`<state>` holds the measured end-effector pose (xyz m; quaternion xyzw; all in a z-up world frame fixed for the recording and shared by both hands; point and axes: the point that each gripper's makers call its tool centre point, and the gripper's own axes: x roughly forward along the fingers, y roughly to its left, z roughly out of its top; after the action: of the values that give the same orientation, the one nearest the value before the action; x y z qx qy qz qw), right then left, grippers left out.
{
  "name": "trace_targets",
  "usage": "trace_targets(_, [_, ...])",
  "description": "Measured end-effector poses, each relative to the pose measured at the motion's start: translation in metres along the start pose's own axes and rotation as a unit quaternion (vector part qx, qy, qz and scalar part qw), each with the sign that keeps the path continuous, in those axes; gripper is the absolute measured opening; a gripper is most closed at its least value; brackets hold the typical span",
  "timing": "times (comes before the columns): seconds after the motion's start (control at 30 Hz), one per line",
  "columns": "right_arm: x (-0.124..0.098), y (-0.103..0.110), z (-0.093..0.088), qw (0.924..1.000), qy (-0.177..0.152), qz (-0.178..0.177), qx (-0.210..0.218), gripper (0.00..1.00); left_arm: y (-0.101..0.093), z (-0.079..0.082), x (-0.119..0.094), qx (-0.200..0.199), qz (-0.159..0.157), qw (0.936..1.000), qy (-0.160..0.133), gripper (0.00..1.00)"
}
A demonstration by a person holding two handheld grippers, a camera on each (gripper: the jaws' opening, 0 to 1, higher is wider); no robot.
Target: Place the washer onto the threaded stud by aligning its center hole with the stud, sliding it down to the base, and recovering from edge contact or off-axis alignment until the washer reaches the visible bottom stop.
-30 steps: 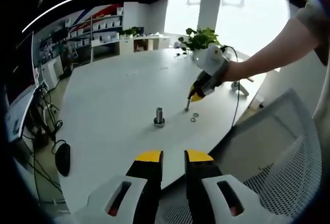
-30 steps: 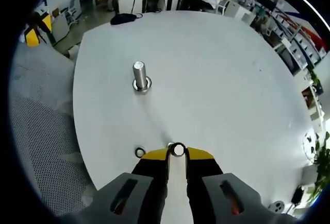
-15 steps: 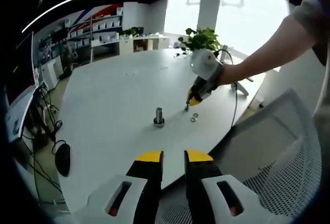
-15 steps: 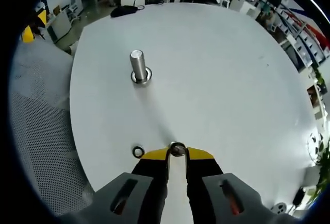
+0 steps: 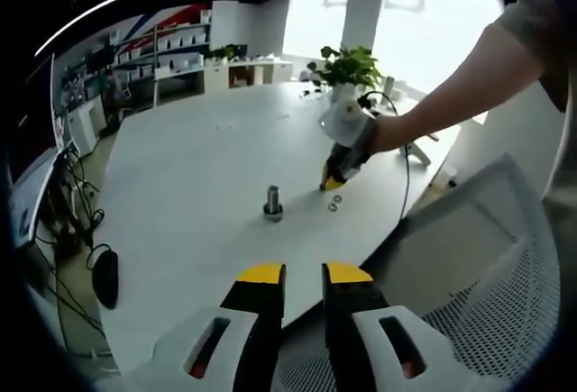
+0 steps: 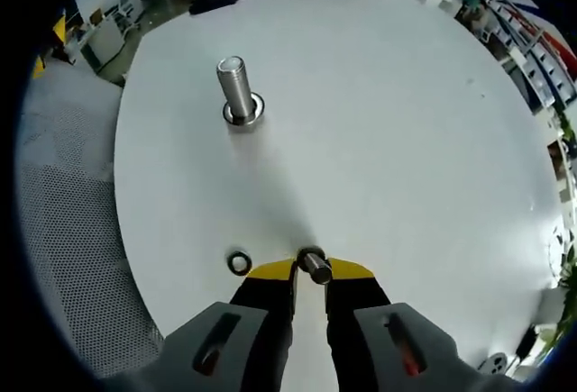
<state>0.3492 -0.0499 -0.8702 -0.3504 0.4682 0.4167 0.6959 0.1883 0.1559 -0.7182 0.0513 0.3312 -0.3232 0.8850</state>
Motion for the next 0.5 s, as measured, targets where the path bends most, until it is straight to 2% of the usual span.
trace_targets(0.13, [0.000, -0.001, 0.000, 0.9999, -0.002, 0.003, 0.010, 0.14, 0.000, 0.000, 0.000, -0.003, 0.000, 1.0000, 0.000, 0.14])
trace_targets(0.27, [0.002, 0.000, -0.007, 0.9998, 0.016, 0.006, 0.011, 0.14, -0.001, -0.002, 0.001, -0.003, -0.004, 1.0000, 0.005, 0.14])
trace_targets(0.5, [0.000, 0.004, -0.012, 0.9998, 0.017, 0.003, 0.012, 0.16, -0.002, -0.003, 0.001, -0.002, -0.005, 1.0000, 0.008, 0.14])
